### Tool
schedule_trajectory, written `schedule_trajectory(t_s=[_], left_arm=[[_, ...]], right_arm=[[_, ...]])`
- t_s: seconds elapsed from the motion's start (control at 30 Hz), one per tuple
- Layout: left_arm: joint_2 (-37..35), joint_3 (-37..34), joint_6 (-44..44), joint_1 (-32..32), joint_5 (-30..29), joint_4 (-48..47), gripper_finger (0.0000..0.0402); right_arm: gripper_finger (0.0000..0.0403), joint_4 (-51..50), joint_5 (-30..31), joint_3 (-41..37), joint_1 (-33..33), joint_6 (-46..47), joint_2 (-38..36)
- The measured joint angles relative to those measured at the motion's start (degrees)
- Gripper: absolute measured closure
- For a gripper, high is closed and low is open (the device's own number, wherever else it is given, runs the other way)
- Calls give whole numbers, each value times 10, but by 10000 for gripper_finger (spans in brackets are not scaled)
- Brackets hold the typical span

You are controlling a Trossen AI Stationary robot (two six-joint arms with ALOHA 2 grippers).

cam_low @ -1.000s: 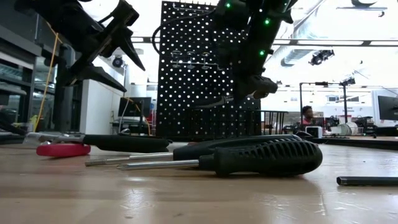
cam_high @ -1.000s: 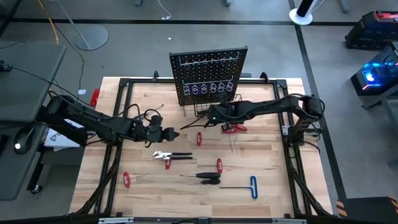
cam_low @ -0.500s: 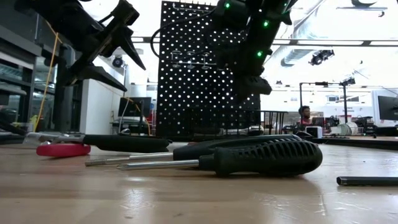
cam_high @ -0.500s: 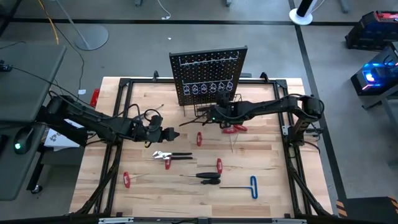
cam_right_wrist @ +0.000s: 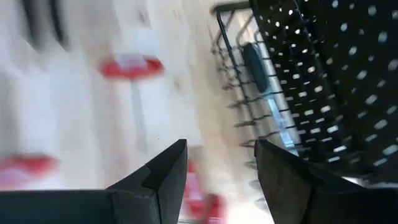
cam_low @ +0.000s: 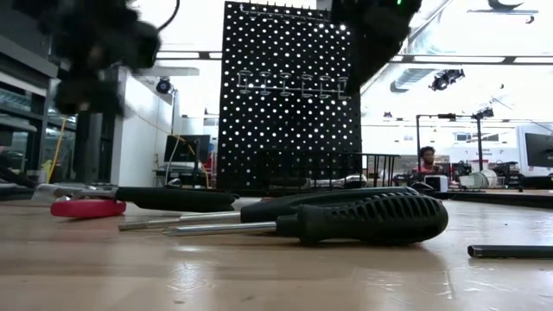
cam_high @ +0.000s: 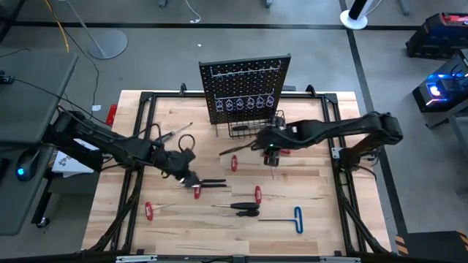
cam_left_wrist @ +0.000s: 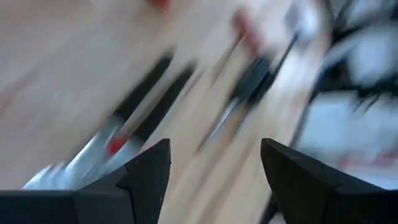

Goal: Hang tools onto peg board
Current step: Put the black slip-joint plier into the wire basket on the pegboard

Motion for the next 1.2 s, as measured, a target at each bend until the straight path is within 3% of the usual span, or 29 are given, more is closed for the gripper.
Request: schedule_trajectory(t_s=[0.1,0.2,0.3,0.43,0.57,1.07,1.2], left_arm=[[20,2,91,9,54,-51,162],[56,35,206,17,68,-140,165],[103,76,309,18,29,-252,168],[151,100,381,5,-18,-268,169],[194,100,424,-9,-60,-233,169],[292,96,447,-10,-50,-153,170],[308,98,446,-13,-48,-175,212]], right_arm=[[222,7,-5,0,12,81,-20],[222,6,9,0,20,117,-27],[222,1,13,0,26,124,-26],[222,0,14,0,28,123,-21],[222,0,21,0,28,121,-21],[222,-2,22,0,28,114,-21],[222,-3,22,0,28,114,-21]])
